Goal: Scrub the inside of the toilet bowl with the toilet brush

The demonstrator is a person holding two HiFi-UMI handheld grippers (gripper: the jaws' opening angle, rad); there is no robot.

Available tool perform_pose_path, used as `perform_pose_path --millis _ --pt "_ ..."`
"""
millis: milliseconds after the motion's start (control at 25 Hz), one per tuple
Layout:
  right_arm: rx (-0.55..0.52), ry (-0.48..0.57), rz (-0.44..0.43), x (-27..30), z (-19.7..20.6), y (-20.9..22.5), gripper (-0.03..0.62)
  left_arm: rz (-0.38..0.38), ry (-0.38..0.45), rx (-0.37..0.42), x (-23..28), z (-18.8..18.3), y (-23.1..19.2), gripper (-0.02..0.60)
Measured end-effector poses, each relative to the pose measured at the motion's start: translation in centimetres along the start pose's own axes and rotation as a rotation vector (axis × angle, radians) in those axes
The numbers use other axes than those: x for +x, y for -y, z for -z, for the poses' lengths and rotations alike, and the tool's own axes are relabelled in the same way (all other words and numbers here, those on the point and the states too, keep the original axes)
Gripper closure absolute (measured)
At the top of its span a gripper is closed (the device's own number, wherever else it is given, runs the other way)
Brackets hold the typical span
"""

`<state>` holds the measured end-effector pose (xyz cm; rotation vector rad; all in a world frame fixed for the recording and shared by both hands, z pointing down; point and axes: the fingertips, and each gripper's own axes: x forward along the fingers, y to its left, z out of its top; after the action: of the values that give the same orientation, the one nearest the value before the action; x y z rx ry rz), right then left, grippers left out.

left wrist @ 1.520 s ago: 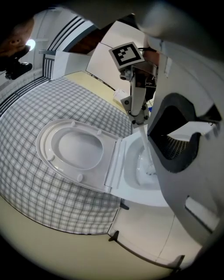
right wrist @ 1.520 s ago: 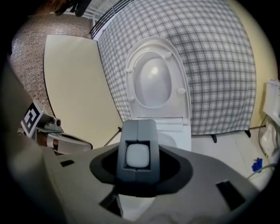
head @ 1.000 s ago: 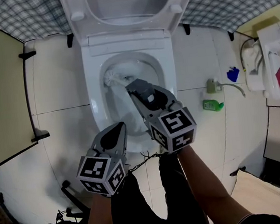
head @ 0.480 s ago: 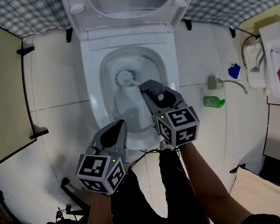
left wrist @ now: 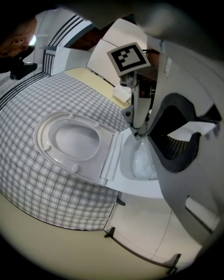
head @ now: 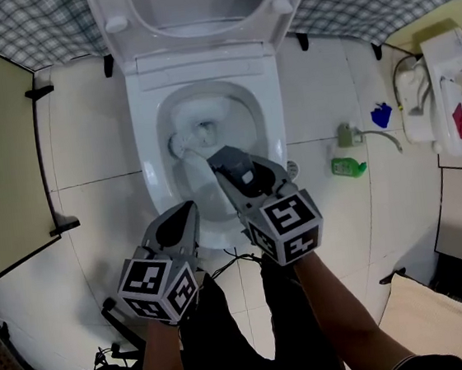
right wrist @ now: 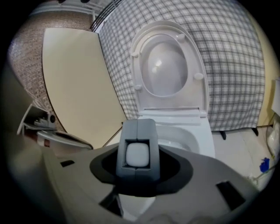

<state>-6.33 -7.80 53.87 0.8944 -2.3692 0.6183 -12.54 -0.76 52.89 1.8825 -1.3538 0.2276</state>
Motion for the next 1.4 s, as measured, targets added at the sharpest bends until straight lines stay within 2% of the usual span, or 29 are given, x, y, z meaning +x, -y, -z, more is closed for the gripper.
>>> perform_pose_path --millis 80,160,320,480,640,1000,1240,1400 --pt "-0.020 0.010 -0.047 -0.6 -0.8 -2.1 0.393 -0.009 0.003 -0.002 -0.2 -0.2 -0.2 0.574" --pt "-0.031 0.004 -0.052 -0.6 -0.6 -2.5 0.391 -0.014 0.003 0.001 -0.4 -0.4 -0.3 0.574" --pt "0.021 -0.021 0.015 -0.1 1.3 1.0 0.393 -0.015 -0.001 0.006 -0.5 -0.1 -0.4 0.574" --pt "0.065 -0.095 0.095 1.9 4.5 5.2 0.393 -0.013 -0.009 0.001 -0.4 0.8 -0.2 0.574" --pt "0.078 -0.147 0.118 3.4 6.1 6.9 0.390 -0.003 -0.015 0.005 -0.1 1.2 0.4 0.574" --pt "0.052 -0.106 0.012 -1.9 5.4 1.8 0.390 -0.011 -0.018 0.024 0.1 0.3 0.2 0.574" --pt "0.013 -0.107 -0.130 -5.5 4.5 -2.7 0.391 -0.033 -0.019 0.018 -0.2 0.2 -0.3 0.574" --pt "0.040 -0.120 -0.128 -4.9 5.1 -2.3 0.393 -0.036 -0.032 0.018 -0.4 0.7 -0.5 0.574"
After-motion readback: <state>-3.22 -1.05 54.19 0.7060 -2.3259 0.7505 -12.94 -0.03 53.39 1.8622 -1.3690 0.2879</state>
